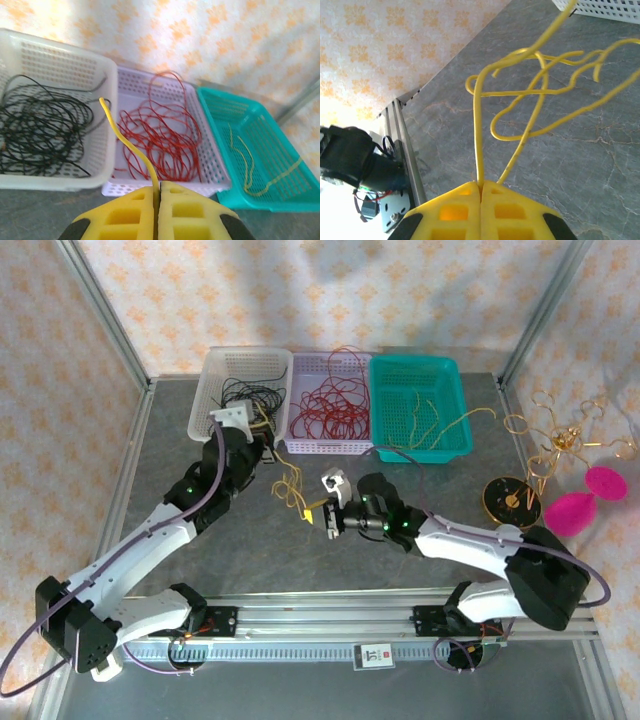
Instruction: Untangle the cables
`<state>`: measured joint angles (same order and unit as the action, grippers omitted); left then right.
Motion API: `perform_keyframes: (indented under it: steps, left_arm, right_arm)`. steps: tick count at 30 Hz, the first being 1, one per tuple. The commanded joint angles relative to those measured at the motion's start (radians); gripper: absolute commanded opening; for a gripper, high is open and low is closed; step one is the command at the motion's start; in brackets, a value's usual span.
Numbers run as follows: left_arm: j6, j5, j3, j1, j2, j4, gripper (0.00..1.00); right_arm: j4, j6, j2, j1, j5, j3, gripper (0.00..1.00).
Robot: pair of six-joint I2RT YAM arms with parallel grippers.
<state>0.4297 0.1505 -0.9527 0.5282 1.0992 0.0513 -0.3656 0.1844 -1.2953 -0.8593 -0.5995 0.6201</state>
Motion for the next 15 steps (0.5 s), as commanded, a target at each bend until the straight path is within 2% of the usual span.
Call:
perform_keyframes:
  steps: [1,6,11,15]
  left_arm:
    - [0.028,0.054,-0.036,-0.052,0.009,-0.054,0.0]
    - [0.026,0.052,-0.073,-0.102,0.042,-0.06,0.0]
    - [0.019,0.06,-0.126,-0.12,0.087,-0.05,0.0]
    - [0.029,0.074,-0.153,-0.132,0.108,-0.047,0.0]
  right_arm:
    - [0.056,-0.112,0.052,-0.041,0.078,-0.022,0.0]
    - [0.146,-0.196,0.066,-0.068,0.165,-0.009,0.0]
    - [0.156,-0.222,0.07,-0.096,0.219,-0.01,0.0]
    - [0.16,-0.235,0.064,-0.138,0.334,-0.01,0.0]
